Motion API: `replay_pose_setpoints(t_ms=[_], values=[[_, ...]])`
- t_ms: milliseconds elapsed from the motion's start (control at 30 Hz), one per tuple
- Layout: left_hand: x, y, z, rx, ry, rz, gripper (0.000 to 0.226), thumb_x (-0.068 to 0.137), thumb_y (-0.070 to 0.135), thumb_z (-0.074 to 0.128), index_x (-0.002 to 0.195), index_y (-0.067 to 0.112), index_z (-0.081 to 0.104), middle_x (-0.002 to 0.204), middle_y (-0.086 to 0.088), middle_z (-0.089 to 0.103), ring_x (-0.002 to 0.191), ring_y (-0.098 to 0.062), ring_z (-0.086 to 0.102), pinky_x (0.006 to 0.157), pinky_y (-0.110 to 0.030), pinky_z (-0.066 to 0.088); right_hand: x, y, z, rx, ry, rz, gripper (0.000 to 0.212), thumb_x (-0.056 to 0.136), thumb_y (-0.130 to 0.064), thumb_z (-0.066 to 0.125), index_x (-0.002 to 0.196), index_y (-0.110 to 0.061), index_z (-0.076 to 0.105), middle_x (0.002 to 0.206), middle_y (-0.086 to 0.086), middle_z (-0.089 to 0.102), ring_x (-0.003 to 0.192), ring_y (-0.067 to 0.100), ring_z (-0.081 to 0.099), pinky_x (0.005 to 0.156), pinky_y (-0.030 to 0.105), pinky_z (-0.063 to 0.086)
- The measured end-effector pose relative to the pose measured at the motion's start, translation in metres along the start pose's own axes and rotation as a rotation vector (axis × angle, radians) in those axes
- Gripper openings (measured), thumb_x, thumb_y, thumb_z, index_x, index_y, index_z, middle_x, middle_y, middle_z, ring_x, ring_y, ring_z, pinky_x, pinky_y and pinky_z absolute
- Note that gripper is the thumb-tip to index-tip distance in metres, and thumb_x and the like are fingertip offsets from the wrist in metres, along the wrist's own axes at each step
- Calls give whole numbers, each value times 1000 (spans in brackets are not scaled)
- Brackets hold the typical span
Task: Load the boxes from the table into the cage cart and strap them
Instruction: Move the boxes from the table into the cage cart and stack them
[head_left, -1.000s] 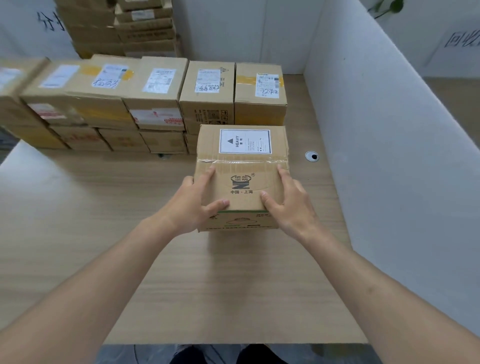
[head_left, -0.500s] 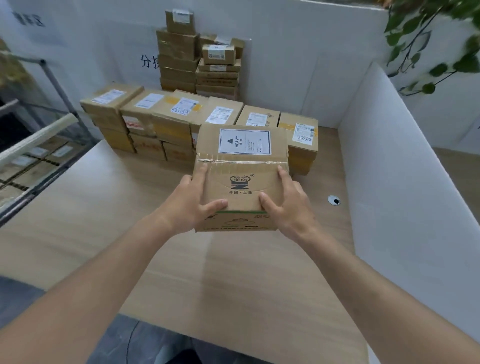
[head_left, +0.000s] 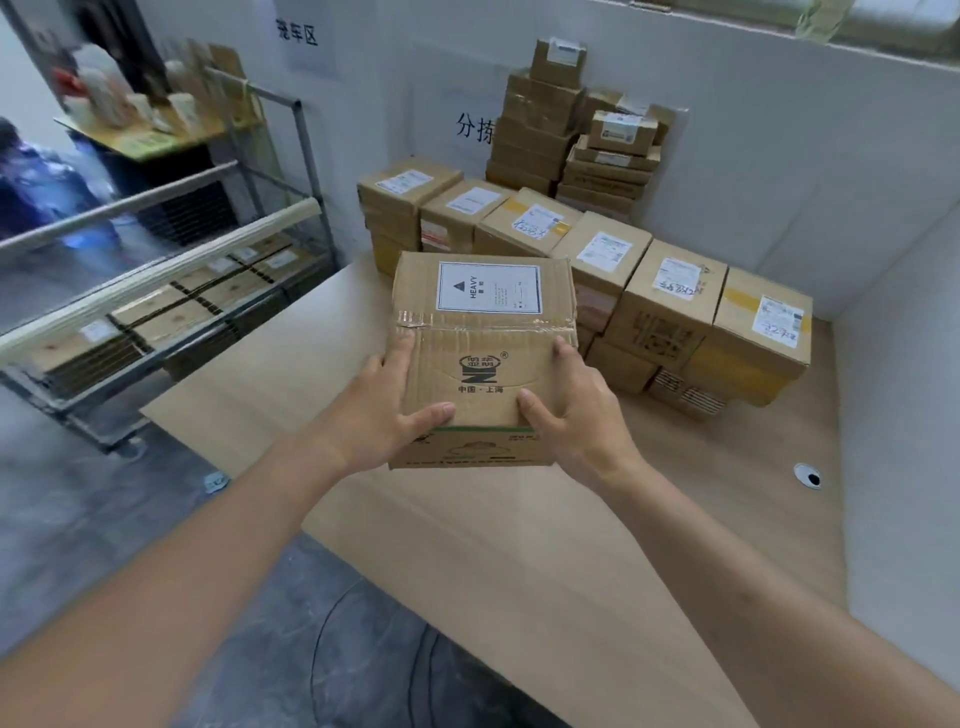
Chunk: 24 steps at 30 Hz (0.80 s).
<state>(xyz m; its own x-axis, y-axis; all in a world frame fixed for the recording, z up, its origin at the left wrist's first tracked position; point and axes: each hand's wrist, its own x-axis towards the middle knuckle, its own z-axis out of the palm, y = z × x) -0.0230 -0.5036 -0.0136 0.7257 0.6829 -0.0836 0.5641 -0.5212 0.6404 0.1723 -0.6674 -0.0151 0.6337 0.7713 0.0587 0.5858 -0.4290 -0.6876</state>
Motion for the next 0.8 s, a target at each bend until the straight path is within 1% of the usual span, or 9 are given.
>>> replay_pose_setpoints(t_ms=[133,267,333,367,400,467,567,700,800], values=[[-15,-49,-39,-8,28,-38,107,90,64,66,165,31,-1,149,-9,38,137,-26,44,114,-44,41,7,-47,45,-1,-40,-39,83,97,-51,62,163,-34,15,149,4,43,131,20,46,104,49,51],[-25,-101,-79,-5,48,-72,107,89,66,66,166,31,0,149,-10,39,138,-27,44,115,-44,40,17,-93,92,-9,-69,-70,82,97,-49,61,164,-33,15,147,5,45,127,20,47,102,42,51],[-30,-126,-98,-6,51,-90,108,89,67,65,166,30,-1,150,-9,37,139,-26,43,114,-42,39,21,-116,116,-3,-78,-73,83,97,-50,61,164,-34,15,145,5,45,120,16,47,98,46,54],[-32,-138,-108,-8,54,-97,108,89,67,65,166,30,-1,152,-9,36,140,-25,42,114,-42,38,24,-126,128,3,-82,-80,83,97,-49,61,164,-34,15,145,5,45,118,14,45,98,45,54],[-34,-150,-117,-7,56,-107,108,89,68,65,166,30,-1,154,-8,35,141,-25,41,113,-41,37,26,-136,140,4,-86,-89,82,97,-48,61,164,-33,16,146,6,45,117,13,44,99,40,52],[-39,-173,-134,2,61,-130,108,89,68,64,166,30,-2,154,-8,34,140,-24,41,113,-42,37,29,-156,163,0,-98,-104,82,98,-46,62,164,-30,17,147,6,46,125,17,47,99,33,45],[-45,-204,-156,-1,73,-178,108,89,68,65,165,32,-2,150,-9,36,137,-25,43,114,-46,39,37,-183,194,8,-137,-128,82,98,-46,62,165,-29,17,148,7,46,132,22,47,102,38,47],[-49,-243,-179,-10,105,-239,109,88,71,63,166,31,-3,147,-9,38,133,-26,45,114,-46,40,53,-215,229,16,-187,-182,81,98,-45,64,164,-27,20,150,6,46,134,22,46,102,35,46],[-48,-271,-194,-26,123,-288,112,85,78,61,165,34,-3,147,-8,39,134,-25,44,115,-48,40,71,-236,254,22,-237,-221,81,98,-45,64,165,-27,20,152,5,45,136,21,45,104,36,44]])
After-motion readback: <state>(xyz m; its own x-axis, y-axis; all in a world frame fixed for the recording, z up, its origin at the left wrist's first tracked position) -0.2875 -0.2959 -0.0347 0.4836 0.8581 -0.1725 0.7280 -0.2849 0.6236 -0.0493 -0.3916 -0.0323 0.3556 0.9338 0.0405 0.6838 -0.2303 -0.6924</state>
